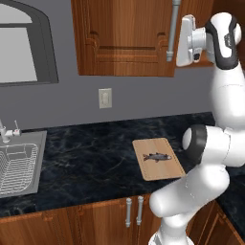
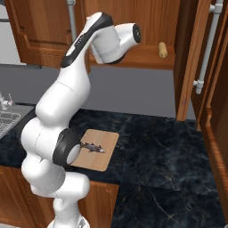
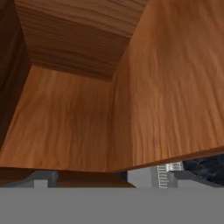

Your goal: Open the cabinet, retrieve the rolling pin, and place it next to the meat on the cutting board to prepare for tenderizing.

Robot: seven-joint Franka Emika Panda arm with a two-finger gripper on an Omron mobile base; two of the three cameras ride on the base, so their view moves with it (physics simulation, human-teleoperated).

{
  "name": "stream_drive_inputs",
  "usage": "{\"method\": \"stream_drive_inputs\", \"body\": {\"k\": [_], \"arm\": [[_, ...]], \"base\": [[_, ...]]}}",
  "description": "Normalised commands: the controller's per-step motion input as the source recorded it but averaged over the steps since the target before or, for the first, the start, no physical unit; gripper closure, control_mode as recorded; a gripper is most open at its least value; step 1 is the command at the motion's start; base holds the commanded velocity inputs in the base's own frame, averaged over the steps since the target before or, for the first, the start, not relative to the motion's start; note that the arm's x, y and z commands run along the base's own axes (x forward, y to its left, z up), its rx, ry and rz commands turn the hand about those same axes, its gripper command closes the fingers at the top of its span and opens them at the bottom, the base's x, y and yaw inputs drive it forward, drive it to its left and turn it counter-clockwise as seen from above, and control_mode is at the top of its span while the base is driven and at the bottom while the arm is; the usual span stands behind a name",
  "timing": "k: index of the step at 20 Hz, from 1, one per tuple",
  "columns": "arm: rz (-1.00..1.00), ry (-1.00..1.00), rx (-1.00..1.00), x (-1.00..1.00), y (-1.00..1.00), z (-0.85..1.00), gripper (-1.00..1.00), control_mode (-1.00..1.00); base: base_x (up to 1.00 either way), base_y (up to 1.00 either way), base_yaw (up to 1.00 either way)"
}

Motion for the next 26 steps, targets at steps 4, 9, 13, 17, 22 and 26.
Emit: {"method": "stream_drive_inputs", "body": {"k": [4,9,13,17,22,26], "arm": [[0.15,-0.10,0.00,-0.88,0.49,0.00,-1.00,-1.00],[0.17,-0.06,0.00,-0.85,0.57,0.00,-1.00,-1.00],[0.15,-0.01,0.00,-0.80,0.72,0.00,-1.00,-1.00],[0.14,0.00,0.00,-0.82,0.82,0.00,-1.00,-1.00],[0.12,0.00,0.00,-0.77,0.91,0.00,-1.00,-1.00],[0.12,0.00,0.00,-0.71,0.97,0.00,-1.00,-1.00]], "base": [[0.00,0.00,0.00],[0.00,0.00,0.00],[0.00,0.00,0.00],[0.00,0.00,0.00],[0.00,0.00,0.00],[0.00,0.00,0.00]]}}
